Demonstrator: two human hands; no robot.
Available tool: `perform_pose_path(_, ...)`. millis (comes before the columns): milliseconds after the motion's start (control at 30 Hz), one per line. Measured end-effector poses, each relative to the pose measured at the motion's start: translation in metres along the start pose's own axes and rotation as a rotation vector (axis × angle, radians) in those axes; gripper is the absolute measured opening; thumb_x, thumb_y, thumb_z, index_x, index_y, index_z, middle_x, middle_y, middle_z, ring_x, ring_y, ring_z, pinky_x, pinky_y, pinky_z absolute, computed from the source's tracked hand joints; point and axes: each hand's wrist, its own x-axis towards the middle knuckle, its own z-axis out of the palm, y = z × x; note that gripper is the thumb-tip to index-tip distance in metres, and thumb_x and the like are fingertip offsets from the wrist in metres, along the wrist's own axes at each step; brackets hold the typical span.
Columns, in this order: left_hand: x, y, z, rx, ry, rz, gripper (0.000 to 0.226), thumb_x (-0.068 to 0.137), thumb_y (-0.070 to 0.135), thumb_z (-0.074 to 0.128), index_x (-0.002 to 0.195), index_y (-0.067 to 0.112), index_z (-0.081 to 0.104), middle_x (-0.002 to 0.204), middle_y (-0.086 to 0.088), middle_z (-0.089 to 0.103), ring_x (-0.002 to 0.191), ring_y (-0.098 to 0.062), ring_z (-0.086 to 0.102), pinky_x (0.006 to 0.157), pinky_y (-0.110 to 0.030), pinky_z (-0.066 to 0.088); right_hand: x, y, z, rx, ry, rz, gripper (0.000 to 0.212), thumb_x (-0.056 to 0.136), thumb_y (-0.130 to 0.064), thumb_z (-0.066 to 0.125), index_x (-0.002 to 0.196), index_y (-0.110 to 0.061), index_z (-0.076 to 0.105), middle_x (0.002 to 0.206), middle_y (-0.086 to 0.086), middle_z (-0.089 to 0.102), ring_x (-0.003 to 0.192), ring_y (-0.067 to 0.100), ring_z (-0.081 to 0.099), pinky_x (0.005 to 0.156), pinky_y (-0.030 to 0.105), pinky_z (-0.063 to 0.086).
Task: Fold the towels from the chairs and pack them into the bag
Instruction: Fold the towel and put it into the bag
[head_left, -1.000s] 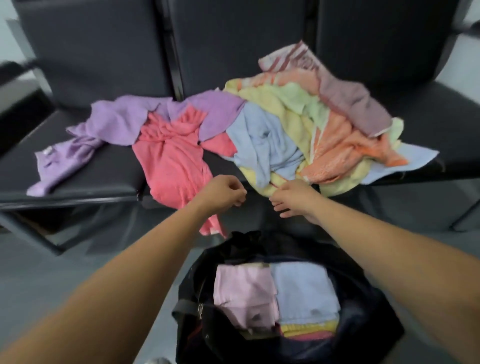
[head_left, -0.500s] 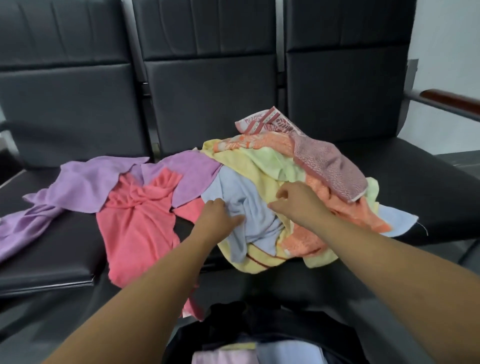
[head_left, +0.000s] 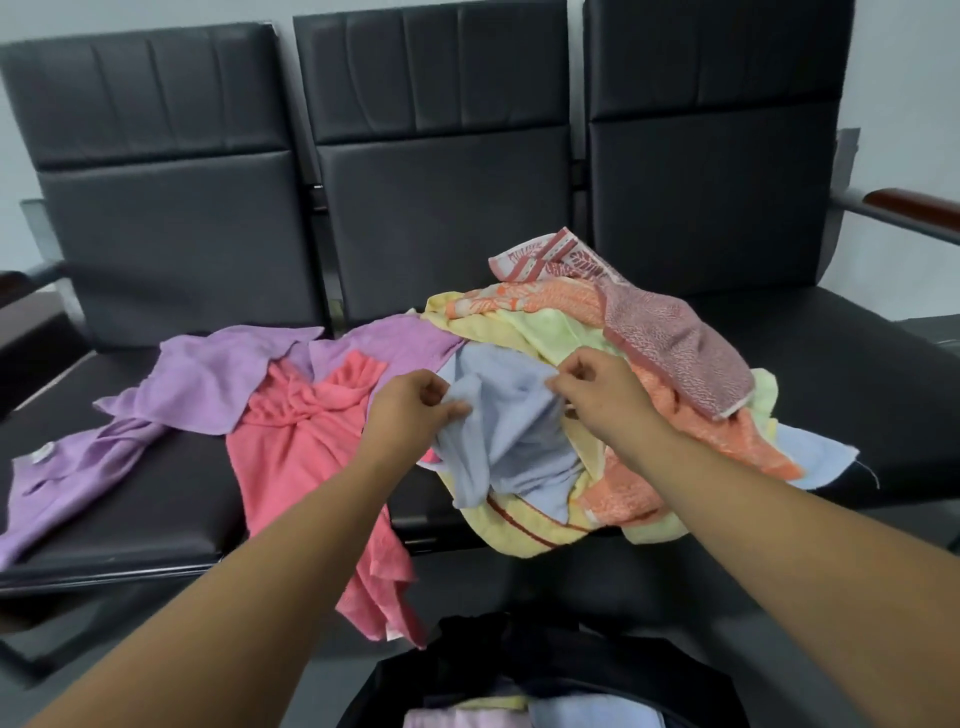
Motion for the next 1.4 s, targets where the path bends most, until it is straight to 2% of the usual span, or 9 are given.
perform_pose_path(200,-0.022,0.037,-0.032,-0.100,-0.029,0.071,0.011,0.091,0.020,0.073,0.087,0.020,0.062,0.071,0.002,0.057,0.063,-0.015,0.052,0.058,-0.024,0.044,-0.027,-0.053,-0.029,0.114,0.032,-0.043,0.025,0.091,-0.010,0.065,0.070,-0.018,0.053,0.066,-0.006,0.050,0.070,0.016,0.049,0.073,0.042,0.047)
perform_pose_path(367,-0.044,0.079,-0.066,-0.268,-0.032,0.101,0.008,0.101,0.021,0.057,0.094,0.019,0.055,0.068,-0.007,0.050,0.057,-0.017,0.041,0.053,-0.028,0.035,-0.053,-0.108,-0.056,0.350,0.123,-0.060,0.016,0.084,-0.020,0.063,0.070,-0.024,0.057,0.068,-0.005,0.049,0.071,0.016,0.045,0.065,0.032,0.036)
perform_pose_path(500,-0.061,0.113,-0.102,-0.233,-0.029,0.155,0.011,0.102,0.025,0.056,0.092,0.023,0.054,0.073,-0.013,0.064,0.065,-0.017,0.055,0.062,-0.031,0.044,-0.067,-0.145,-0.084,0.326,0.254,-0.015,0.008,0.089,-0.012,0.060,0.085,-0.005,0.059,0.078,0.007,0.050,0.072,0.018,0.045,0.060,0.031,0.034)
perform_pose_path(633,-0.071,0.137,-0.131,-0.213,-0.022,0.177,0.010,0.099,0.022,0.063,0.091,0.019,0.058,0.072,-0.002,0.070,0.057,-0.011,0.059,0.054,-0.027,0.045,-0.074,-0.176,-0.102,0.338,0.135,0.055,0.007,0.089,-0.005,0.062,0.083,-0.008,0.060,0.082,0.013,0.060,0.072,0.024,0.056,0.062,0.034,0.045)
perform_pose_path(800,-0.109,0.203,-0.183,-0.815,-0.096,0.264,0.008,0.101,0.014,0.059,0.109,0.012,0.061,0.076,-0.002,0.069,0.059,-0.013,0.063,0.050,-0.023,0.050,-0.101,-0.249,-0.151,0.923,0.067,0.021,0.022,0.098,-0.009,0.059,0.114,0.004,0.067,0.108,0.017,0.073,0.097,0.028,0.073,0.072,0.034,0.061)
perform_pose_path(1067,-0.130,0.222,-0.215,-0.023,-0.118,0.336,0.018,0.103,0.024,0.056,0.092,0.029,0.070,0.088,-0.001,0.068,0.070,-0.015,0.057,0.066,-0.025,0.043,-0.128,-0.262,-0.184,0.445,0.108,0.086,0.007,0.093,-0.003,0.067,0.096,0.002,0.071,0.104,0.019,0.072,0.091,0.029,0.071,0.083,0.043,0.059)
perform_pose_path(1133,-0.138,0.224,-0.218,0.256,-0.203,0.368,0.006,0.094,0.042,0.066,0.099,0.039,0.067,0.099,0.012,0.066,0.089,-0.010,0.061,0.080,-0.029,0.045,-0.132,-0.255,-0.182,0.231,0.065,0.068,0.005,0.092,-0.002,0.069,0.096,-0.001,0.071,0.103,0.018,0.071,0.086,0.027,0.069,0.073,0.037,0.060)
perform_pose_path(1233,-0.146,0.222,-0.218,0.606,-0.376,0.435,0.035,0.080,0.045,0.081,0.108,0.047,0.060,0.108,0.011,0.054,0.098,-0.006,0.055,0.084,-0.028,0.043,-0.142,-0.245,-0.175,-0.114,0.005,-0.044,0.009,0.089,-0.003,0.073,0.095,-0.009,0.069,0.088,0.009,0.066,0.071,0.018,0.061,0.054,0.027,0.048)
perform_pose_path(1400,-0.152,0.220,-0.209,0.282,-0.320,0.454,0.012,0.091,0.038,0.072,0.085,0.027,0.071,0.092,0.001,0.065,0.081,-0.009,0.060,0.079,-0.029,0.046,-0.152,-0.232,-0.164,-0.362,-0.109,-0.085,0.006,0.087,-0.009,0.073,0.084,-0.009,0.078,0.080,0.002,0.072,0.073,0.016,0.063,0.059,0.028,0.052)
